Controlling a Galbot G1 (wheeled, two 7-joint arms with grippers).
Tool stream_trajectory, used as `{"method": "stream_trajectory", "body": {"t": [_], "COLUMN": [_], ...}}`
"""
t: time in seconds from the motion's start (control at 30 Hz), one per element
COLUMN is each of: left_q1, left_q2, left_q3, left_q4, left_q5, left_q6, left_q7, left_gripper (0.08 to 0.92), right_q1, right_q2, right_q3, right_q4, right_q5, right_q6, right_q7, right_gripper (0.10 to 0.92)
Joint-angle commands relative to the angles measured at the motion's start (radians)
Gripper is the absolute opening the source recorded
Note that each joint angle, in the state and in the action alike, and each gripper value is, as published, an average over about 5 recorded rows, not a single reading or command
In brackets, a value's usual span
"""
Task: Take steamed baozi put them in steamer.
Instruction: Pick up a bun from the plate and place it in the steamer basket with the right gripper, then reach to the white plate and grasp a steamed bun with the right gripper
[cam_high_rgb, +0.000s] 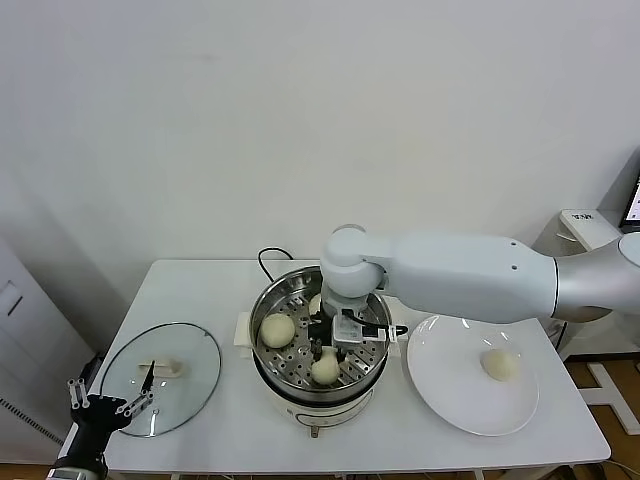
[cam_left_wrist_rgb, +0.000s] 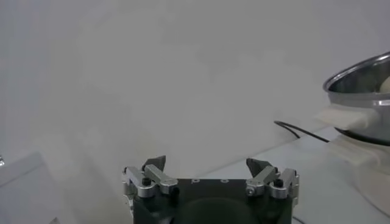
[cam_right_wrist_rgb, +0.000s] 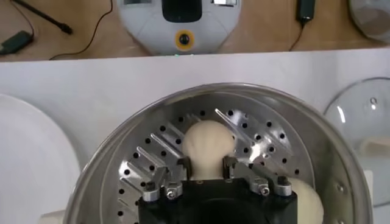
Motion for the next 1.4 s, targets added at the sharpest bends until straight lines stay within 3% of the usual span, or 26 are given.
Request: {"method": "stream_trajectory", "body": {"t": [0.03,0.27,0.37,0.53,0.6,0.77,1.03,1.23,1.4], "left_q1": [-0.004,-0.005,-0.006,-0.012,-0.016,-0.028,-0.024,-0.018,-0.009], "left_q2": [0.001,0.005,0.007,0.013,0.016,0.017,0.013,0.015,0.02], "left_q3": [0.003,0.004,0.005,0.011,0.013,0.019,0.02,0.024,0.026], "left_q4": [0.003,0.003,0.005,0.005,0.003,-0.002,-0.014,-0.017,-0.015], "left_q5": [0.001,0.002,0.002,0.003,0.003,0.004,0.01,0.024,0.031], "left_q6": [0.001,0.004,0.003,0.006,0.009,0.019,0.029,0.035,0.035], "left_q7": [0.0,-0.001,0.0,0.0,-0.001,-0.002,-0.004,-0.004,-0.005], "left_gripper": [0.823,0.823,0.823,0.823,0.823,0.823,0.823,0.823,0.823], "right_q1": [-0.02,0.04,0.117,0.326,0.366,0.296,-0.057,-0.334,-0.44], "right_q2": [0.01,-0.044,-0.103,-0.191,-0.214,-0.305,-0.505,-0.564,-0.566], "right_q3": [0.013,0.073,0.078,-0.106,-0.169,-0.19,0.006,0.204,0.298], "right_q4": [0.001,-0.038,-0.108,-0.301,-0.401,-0.521,-0.528,-0.52,-0.542], "right_q5": [-0.041,0.059,0.254,0.75,0.804,0.692,0.288,0.122,0.077], "right_q6": [0.019,0.009,-0.103,-0.459,-0.499,-0.488,-0.43,-0.396,-0.39], "right_q7": [0.003,-0.017,-0.013,0.024,-0.002,-0.07,-0.045,-0.005,0.018], "right_gripper": [0.498,0.697,0.776,0.821,0.822,0.823,0.823,0.823,0.823]}}
